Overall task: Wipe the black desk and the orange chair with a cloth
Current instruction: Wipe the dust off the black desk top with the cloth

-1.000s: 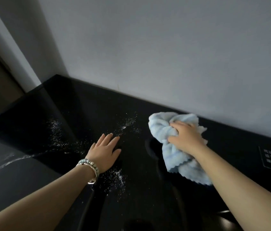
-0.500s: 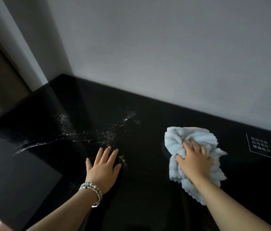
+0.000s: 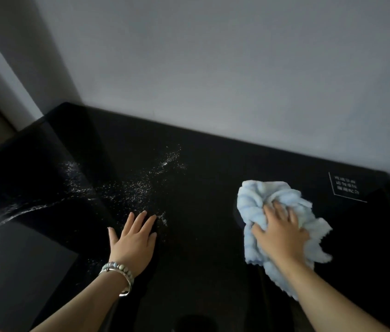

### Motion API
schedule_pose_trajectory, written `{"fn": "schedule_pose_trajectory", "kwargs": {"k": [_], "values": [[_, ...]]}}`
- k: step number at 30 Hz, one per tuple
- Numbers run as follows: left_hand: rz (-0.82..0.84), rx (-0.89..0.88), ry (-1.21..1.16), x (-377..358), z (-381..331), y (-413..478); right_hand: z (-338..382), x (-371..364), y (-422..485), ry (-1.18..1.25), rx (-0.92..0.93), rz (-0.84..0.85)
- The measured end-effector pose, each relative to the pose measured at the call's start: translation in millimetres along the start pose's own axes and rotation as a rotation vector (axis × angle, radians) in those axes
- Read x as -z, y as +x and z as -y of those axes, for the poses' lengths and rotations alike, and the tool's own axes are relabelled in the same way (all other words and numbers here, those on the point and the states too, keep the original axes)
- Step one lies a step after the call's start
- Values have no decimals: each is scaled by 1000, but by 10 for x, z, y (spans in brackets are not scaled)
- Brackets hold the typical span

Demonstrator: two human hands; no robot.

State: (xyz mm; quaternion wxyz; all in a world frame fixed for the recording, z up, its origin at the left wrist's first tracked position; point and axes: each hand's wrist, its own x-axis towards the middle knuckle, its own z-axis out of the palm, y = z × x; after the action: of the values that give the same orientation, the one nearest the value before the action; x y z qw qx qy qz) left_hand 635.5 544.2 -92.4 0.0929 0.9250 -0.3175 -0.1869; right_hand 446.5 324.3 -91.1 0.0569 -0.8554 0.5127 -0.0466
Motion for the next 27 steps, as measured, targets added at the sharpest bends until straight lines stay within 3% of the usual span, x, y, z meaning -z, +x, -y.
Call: {"fn": "schedule_pose_trajectory", "kwargs": {"k": [2,5,7,8,10,13,16,20,21,22,24,26,27], "values": [[-17,2,18,-24,-17,-17,169,-106,-249,-1,97,-3],[-67,22,-5,-50,-42,-52,575,-236,-560,161,523,-93],[-85,30,0,-59,-47,-77,667,-184,-469,194,697,-158],[-86,26,15,-67,-41,-90,620,-90,-369,194,658,-174],[-79,17,46,-77,-33,-108,332,35,-151,127,364,-224],[-79,29,31,-81,-50,-117,-140,68,-68,52,-118,-59],[-102,49,6,-90,-98,-125,70,-70,-356,-22,-82,-5],[-113,67,-5,-102,-120,-144,520,-194,-652,159,510,-97],[-104,64,-8,-96,-105,-139,470,-177,-616,168,578,-147],[-92,57,-6,-88,-89,-132,352,-151,-545,155,534,-193],[-72,44,4,-65,-66,-130,26,-24,-334,149,246,-255],[-63,40,14,-53,-59,-137,-332,-31,-241,66,-100,-161],[-67,40,22,-59,-60,-141,-400,-55,-272,25,-161,-142]]}}
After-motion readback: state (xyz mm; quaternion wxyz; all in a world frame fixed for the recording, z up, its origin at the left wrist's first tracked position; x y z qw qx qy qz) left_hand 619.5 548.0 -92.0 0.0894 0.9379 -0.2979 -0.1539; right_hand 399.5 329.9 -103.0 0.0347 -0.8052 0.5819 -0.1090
